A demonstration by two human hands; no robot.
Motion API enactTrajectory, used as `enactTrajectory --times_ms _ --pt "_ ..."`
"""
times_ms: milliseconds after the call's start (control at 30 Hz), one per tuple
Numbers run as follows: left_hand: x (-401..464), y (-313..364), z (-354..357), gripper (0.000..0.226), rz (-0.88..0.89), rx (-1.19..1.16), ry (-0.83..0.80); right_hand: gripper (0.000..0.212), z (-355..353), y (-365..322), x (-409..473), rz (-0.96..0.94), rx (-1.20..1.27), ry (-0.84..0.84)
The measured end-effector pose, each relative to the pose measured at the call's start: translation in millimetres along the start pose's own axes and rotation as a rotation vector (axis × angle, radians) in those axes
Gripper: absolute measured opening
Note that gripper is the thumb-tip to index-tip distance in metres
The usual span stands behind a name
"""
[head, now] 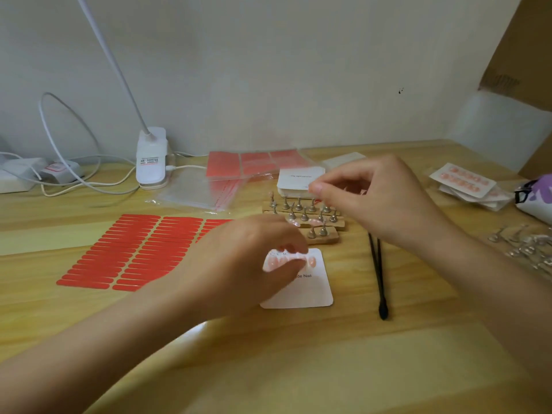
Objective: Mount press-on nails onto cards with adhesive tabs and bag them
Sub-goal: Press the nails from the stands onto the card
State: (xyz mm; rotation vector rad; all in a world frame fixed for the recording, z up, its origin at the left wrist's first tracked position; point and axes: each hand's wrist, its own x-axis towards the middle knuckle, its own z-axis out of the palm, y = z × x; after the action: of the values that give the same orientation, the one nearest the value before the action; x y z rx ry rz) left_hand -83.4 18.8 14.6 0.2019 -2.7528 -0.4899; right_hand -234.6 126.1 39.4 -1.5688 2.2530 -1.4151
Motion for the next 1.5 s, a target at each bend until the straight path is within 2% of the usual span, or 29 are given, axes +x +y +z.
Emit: enactTrajectory --times_ms 67,167,267,367,567,733,833,933,1000,1100,1267,1400,1500 --pt "-11.1 -2.9 4.5 0.019 -0.002 0.049 0.023 0.008 6.2 0.4 -9.1 -0.019 -0.041 -0.041" --pt "-19.0 -7.4 6.7 0.050 -0.046 0.213 0.046 0.009 9.2 7.4 -24.1 0.025 -0.093 -0.090" --pt "-20.0 -6.5 7.2 0.077 -0.144 0.313 -0.041 0.011 9.1 15.4 -34.1 0.148 -0.091 -0.109" --pt "-21.7 -9.3 12.4 0.089 -0.157 0.345 -0.057 0.010 10.7 21.2 -41.8 0.174 -0.141 -0.103" --pt "-26.4 -11.2 17.6 0.089 -0.154 0.295 -0.071 0.011 17.5 19.5 -48.3 0.165 -0.104 -0.078" --pt "-29.4 -12.0 20.3 0.078 -0.190 0.091 -0.040 0.012 16.9 16.6 -43.3 0.293 0.009 -0.150" --pt "-29.6 -12.1 21.8 0.076 -0.160 0.033 0.003 0.012 15.3 15.2 -41.5 0.389 0.180 -0.171" --pt "-28.9 -9.9 22.0 0.073 -0.140 -0.031 0.056 0.012 15.2 15.0 -40.9 0.381 0.208 -0.143" --pt "-28.5 -9.0 21.9 0.070 -0.140 -0.128 0.106 0.014 14.4 13.8 -40.3 0.346 0.250 -0.134" --pt "-27.0 -7.1 22.1 0.077 -0.191 -0.370 0.177 0.014 11.2 11.7 -39.2 0.277 0.330 -0.111" --pt "-23.5 1.7 15.3 0.096 -0.449 -1.078 0.228 0.008 11.5 8.0 -39.9 0.167 0.485 0.004" --pt "-21.9 2.9 12.3 0.062 -0.483 -1.510 0.129 0.010 18.4 7.8 -43.7 0.112 0.562 0.093" --pt "-23.3 5.3 11.5 0.037 -0.496 -1.565 -0.072 0.010 22.3 7.8 -44.7 0.080 0.576 0.129"
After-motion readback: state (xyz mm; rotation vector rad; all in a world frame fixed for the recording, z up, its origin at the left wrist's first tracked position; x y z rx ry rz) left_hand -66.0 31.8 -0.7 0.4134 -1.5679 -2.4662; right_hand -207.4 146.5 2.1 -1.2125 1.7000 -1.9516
